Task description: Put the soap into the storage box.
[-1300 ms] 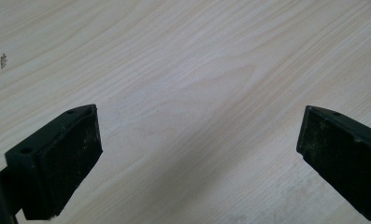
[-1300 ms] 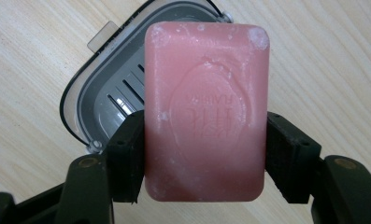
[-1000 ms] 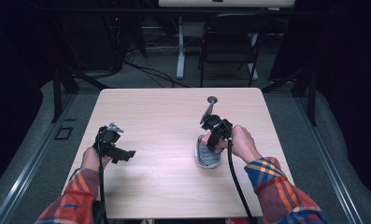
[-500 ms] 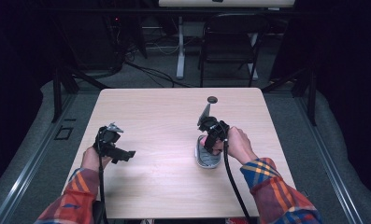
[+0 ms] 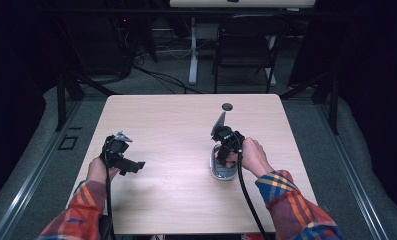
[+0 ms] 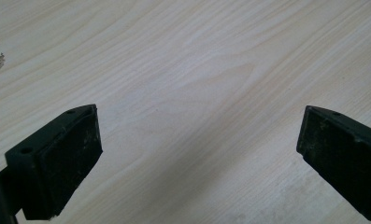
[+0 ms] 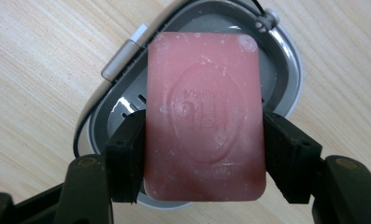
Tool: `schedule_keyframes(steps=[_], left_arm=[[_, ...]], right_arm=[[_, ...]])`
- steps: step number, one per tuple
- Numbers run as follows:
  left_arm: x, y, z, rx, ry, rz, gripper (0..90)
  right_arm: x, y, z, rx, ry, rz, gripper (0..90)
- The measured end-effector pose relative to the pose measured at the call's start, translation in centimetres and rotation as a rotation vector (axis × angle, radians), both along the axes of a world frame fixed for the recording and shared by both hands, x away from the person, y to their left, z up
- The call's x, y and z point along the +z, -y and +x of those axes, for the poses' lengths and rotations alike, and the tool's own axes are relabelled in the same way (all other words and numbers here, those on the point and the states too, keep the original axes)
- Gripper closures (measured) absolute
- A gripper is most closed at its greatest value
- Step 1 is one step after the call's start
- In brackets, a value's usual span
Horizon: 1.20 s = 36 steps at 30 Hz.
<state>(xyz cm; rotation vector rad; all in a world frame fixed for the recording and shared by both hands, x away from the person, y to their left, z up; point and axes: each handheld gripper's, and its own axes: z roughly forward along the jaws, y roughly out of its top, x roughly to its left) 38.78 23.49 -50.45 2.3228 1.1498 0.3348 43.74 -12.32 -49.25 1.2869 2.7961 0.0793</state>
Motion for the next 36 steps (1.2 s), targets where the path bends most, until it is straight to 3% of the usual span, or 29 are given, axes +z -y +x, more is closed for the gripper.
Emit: schedule_keyframes(steps=[9,14,20,21,26,27,31,36], left_arm=[[0.0,0.0,0.0,0.0,0.0,0.0,0.0],[0.0,0.0,0.0,-0.002,-0.001,0.001,0.0],[0.0,0.1,0.0,-0.006,-0.001,0.0,0.0],[0.0,0.1,0.0,-0.006,-0.001,0.002,0.0],[0.0,0.1,0.0,-0.005,-0.001,0.003,0.0],[0.0,0.1,0.0,-0.005,-0.003,0.0,0.0],[0.0,0.0,0.0,-0.005,-0.004,0.003,0.0],[0.0,0.1,0.0,-0.006,-0.003,0.003,0.0]], right_arm=[[0.1,0.1,-0.1,-0.015,-0.015,0.023,36.5],[0.4,0.2,-0.5,-0.03,0.003,0.064,35.5],[0.8,0.7,-0.6,-0.026,-0.022,0.091,37.8],[0.8,0.7,-0.8,-0.042,-0.015,0.114,38.7],[1.0,0.8,-0.9,-0.025,-0.064,0.13,43.6],[0.8,0.8,-1.0,-0.038,-0.049,0.15,42.9],[0.8,0.7,-1.1,-0.014,-0.073,0.143,45.7],[1.4,0.9,-1.5,0.006,-0.031,0.167,45.0]])
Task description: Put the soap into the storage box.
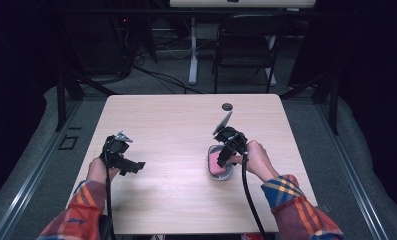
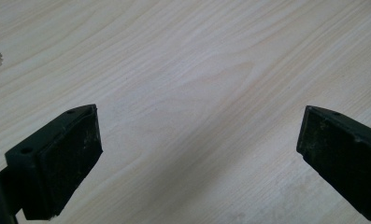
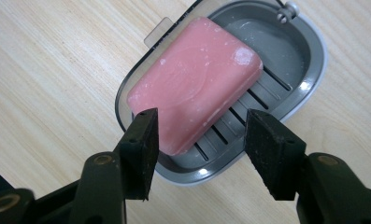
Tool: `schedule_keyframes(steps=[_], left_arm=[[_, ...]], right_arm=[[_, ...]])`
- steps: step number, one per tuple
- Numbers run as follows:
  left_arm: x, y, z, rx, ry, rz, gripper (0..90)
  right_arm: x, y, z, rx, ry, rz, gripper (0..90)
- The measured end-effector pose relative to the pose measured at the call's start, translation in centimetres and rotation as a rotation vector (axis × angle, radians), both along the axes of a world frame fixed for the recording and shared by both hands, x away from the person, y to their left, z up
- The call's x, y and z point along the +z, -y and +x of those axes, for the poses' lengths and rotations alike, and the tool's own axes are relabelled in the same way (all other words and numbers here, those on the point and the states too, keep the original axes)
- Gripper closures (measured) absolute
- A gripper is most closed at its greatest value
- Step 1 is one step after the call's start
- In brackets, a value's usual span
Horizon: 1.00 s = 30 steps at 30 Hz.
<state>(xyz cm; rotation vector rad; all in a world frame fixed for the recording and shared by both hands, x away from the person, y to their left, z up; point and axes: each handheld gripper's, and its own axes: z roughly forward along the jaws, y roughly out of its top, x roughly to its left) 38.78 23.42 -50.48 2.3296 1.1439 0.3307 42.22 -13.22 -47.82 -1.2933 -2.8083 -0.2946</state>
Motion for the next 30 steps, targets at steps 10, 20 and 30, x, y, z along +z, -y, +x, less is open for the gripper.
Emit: schedule_keyframes(steps=[10,20,30], left_arm=[[0.0,0.0,0.0,-0.002,0.0,0.0,0.0],[0.0,0.1,0.0,0.0,0.005,-0.002,0.0],[0.0,0.0,0.0,0.001,0.006,-0.003,0.0]], right_arm=[[1.4,1.7,-1.0,0.035,0.075,0.04,35.2],[3.0,3.8,-2.6,0.082,0.185,0.081,20.4],[3.5,6.3,-4.1,0.089,0.241,0.057,12.1]])
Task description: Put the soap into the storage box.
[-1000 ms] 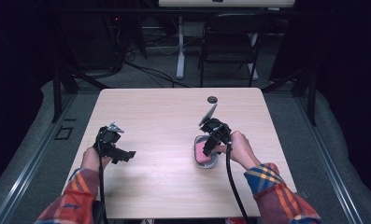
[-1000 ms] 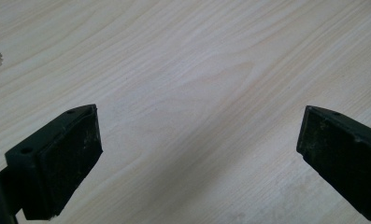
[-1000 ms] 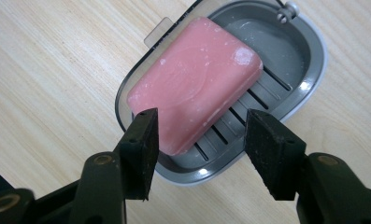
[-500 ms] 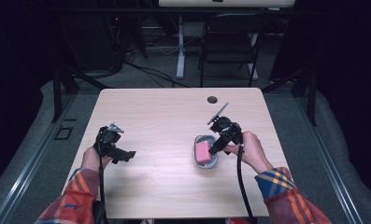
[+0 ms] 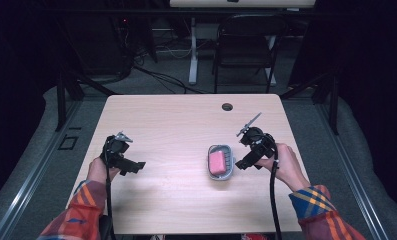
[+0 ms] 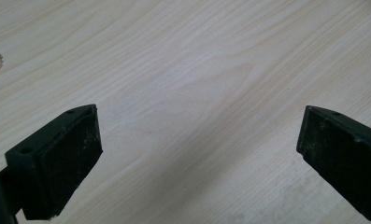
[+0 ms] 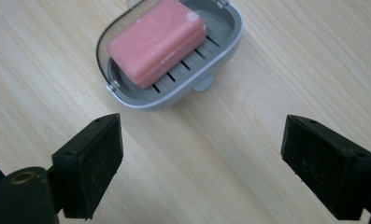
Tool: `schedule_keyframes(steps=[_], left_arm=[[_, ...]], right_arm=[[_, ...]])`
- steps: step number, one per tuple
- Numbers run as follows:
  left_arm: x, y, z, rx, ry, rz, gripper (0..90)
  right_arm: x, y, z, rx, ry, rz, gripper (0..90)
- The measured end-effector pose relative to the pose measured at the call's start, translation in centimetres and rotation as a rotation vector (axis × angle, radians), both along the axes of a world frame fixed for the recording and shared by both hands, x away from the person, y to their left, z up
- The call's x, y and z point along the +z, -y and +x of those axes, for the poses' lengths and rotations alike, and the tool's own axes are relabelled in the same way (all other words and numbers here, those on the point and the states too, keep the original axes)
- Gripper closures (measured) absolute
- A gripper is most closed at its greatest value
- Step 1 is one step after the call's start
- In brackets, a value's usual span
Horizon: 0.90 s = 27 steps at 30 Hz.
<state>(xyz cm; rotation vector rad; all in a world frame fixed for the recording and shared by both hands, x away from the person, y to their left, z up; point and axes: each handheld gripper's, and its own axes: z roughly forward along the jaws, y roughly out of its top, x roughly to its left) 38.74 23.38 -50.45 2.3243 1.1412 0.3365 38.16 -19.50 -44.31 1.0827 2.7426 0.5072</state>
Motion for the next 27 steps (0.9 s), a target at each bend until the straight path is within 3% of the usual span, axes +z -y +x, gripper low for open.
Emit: schedule_keyframes(steps=[2,9,11,24,25,27], left_arm=[[0.0,0.0,0.0,-0.001,-0.002,0.0,0.0],[0.0,0.0,0.0,0.0,-0.001,0.0,0.0],[0.0,0.0,0.0,-0.001,-0.003,0.001,0.0],[0.0,0.0,0.0,0.002,-0.003,0.002,0.0],[0.0,0.0,0.0,0.001,-0.004,0.002,0.0],[0.0,0.1,0.0,0.003,-0.003,0.001,0.0]], right_arm=[[0.0,0.6,-0.2,-0.001,0.003,-0.022,9.5],[-0.5,2.4,-0.8,-0.033,0.017,-0.013,5.0],[-0.6,3.2,-0.9,-0.031,0.012,-0.032,3.5],[-3.1,7.6,-2.0,-0.112,0.003,-0.055,0.0],[-3.5,7.8,-2.1,-0.122,0.0,-0.036,0.0],[-3.8,8.4,-2.2,-0.119,-0.013,-0.062,0.0]])
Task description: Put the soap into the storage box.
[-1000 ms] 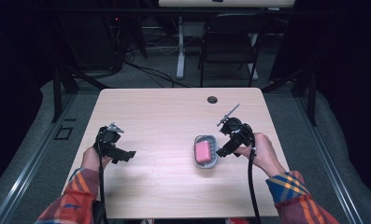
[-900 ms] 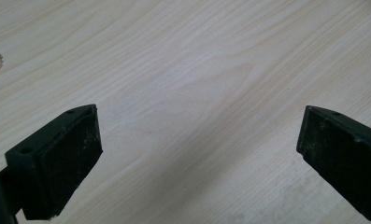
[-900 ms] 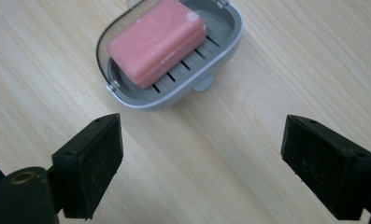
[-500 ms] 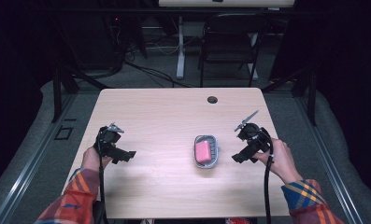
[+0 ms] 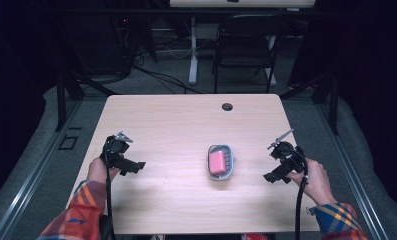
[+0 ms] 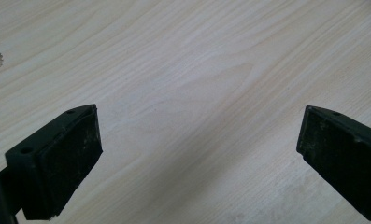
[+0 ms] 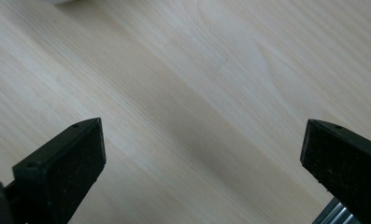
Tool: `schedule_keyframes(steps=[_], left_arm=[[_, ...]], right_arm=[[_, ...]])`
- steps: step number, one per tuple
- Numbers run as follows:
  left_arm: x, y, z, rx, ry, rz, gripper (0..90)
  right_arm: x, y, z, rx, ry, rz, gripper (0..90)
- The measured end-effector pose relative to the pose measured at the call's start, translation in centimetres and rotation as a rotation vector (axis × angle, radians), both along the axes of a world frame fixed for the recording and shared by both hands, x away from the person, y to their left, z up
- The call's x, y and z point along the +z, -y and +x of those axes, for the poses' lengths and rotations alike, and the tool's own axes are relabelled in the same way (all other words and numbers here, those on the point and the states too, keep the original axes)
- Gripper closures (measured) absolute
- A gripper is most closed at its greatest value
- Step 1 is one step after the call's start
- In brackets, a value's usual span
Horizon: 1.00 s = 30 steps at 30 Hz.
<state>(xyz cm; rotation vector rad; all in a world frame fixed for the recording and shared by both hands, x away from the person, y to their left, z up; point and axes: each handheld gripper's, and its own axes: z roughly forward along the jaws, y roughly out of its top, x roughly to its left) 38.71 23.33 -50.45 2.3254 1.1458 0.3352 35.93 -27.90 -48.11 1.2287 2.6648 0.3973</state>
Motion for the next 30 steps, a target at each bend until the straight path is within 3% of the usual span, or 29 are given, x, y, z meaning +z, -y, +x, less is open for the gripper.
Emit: schedule_keyframes(steps=[5,10,11,12,16,17,18,21,22,25,30], left_arm=[[0.0,0.0,0.0,-0.001,0.0,0.002,0.0],[0.0,0.1,-0.1,-0.004,0.0,0.0,0.0],[0.0,0.1,-0.1,-0.004,0.0,0.001,0.0],[0.0,0.1,0.0,-0.005,-0.001,0.002,0.0],[-0.2,0.0,0.2,-0.01,-0.012,0.0,0.0],[-0.2,0.0,0.3,-0.009,-0.013,0.002,0.0],[-0.2,0.1,0.3,-0.012,-0.013,0.001,0.0],[-0.1,0.2,0.2,-0.018,-0.008,0.004,0.0],[-0.1,0.3,0.1,-0.021,-0.009,0.007,0.0],[0.0,0.2,-0.1,-0.017,-0.006,0.003,0.0],[-0.1,0.4,0.1,-0.015,-0.011,0.008,0.0]], right_arm=[[-1.4,1.1,-0.7,-0.026,-0.004,-0.004,0.0],[-3.0,1.8,-1.3,-0.02,-0.045,-0.022,0.0],[-3.6,1.8,-1.7,-0.04,-0.032,0.001,0.0],[-3.7,1.9,-1.7,-0.024,-0.056,-0.025,0.0],[-5.2,2.1,-2.1,-0.04,-0.069,-0.044,0.0],[-5.5,2.2,-1.9,-0.027,-0.098,-0.078,0.0],[-6.0,2.2,-1.9,-0.047,-0.088,-0.064,0.0],[-6.2,2.6,-1.3,-0.033,-0.148,-0.111,0.0],[-6.5,2.6,-1.3,-0.048,-0.14,-0.093,0.0],[-6.5,2.7,-1.3,-0.039,-0.143,-0.145,0.0],[-7.0,2.5,-1.4,-0.048,-0.108,-0.124,0.0]])
